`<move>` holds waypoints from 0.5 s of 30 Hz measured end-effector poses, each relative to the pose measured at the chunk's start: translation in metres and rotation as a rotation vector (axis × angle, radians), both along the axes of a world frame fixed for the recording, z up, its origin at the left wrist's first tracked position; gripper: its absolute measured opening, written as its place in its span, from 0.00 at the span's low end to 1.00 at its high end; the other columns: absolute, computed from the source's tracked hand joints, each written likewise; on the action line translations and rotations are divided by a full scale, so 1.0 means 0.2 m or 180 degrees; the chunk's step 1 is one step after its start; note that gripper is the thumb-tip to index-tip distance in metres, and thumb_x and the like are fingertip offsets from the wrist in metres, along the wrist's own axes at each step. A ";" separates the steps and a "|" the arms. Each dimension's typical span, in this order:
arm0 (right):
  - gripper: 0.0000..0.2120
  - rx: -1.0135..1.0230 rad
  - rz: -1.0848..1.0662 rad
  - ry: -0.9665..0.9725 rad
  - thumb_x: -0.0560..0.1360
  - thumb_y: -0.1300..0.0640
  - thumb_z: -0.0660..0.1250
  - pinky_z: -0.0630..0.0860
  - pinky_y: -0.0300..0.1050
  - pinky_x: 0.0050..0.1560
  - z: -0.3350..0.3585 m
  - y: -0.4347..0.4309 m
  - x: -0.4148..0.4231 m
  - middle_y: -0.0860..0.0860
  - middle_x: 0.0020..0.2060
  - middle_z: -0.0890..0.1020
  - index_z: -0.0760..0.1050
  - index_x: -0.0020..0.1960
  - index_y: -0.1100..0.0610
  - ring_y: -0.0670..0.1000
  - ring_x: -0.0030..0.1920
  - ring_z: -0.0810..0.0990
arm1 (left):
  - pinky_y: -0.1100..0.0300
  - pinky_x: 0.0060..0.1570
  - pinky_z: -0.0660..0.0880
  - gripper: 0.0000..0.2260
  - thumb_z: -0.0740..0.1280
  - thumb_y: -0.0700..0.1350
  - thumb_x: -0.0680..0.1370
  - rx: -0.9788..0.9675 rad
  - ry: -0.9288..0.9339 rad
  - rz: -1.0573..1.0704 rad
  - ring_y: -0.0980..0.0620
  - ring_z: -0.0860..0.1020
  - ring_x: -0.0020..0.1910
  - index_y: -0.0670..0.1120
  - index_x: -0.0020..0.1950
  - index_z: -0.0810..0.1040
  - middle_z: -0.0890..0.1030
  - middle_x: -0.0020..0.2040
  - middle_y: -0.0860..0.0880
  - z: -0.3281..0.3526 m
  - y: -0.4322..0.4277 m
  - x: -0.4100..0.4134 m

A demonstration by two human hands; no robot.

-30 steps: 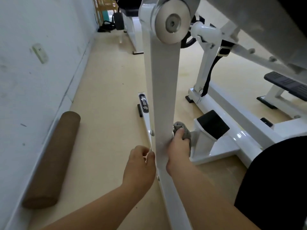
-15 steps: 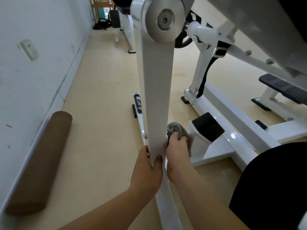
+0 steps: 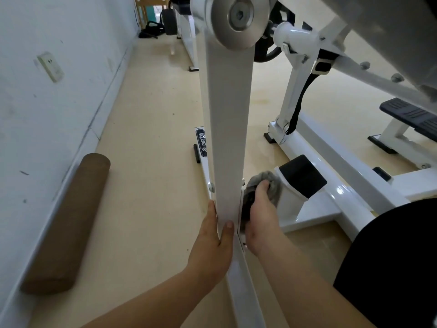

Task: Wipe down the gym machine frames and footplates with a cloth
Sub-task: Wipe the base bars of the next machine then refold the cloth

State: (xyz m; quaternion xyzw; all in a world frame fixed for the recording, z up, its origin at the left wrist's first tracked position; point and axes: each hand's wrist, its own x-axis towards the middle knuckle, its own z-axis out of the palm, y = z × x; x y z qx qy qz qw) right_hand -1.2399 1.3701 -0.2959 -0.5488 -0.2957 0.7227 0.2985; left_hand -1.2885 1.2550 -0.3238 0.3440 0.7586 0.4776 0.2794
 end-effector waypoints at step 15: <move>0.14 0.0960 -0.0659 -0.1366 0.86 0.56 0.55 0.74 0.49 0.52 -0.14 -0.13 0.34 0.54 0.51 0.80 0.75 0.66 0.55 0.54 0.47 0.78 | 0.52 0.66 0.74 0.22 0.64 0.52 0.82 -0.0475 0.0109 0.0364 0.51 0.76 0.66 0.57 0.76 0.64 0.75 0.68 0.59 -0.04 0.00 0.13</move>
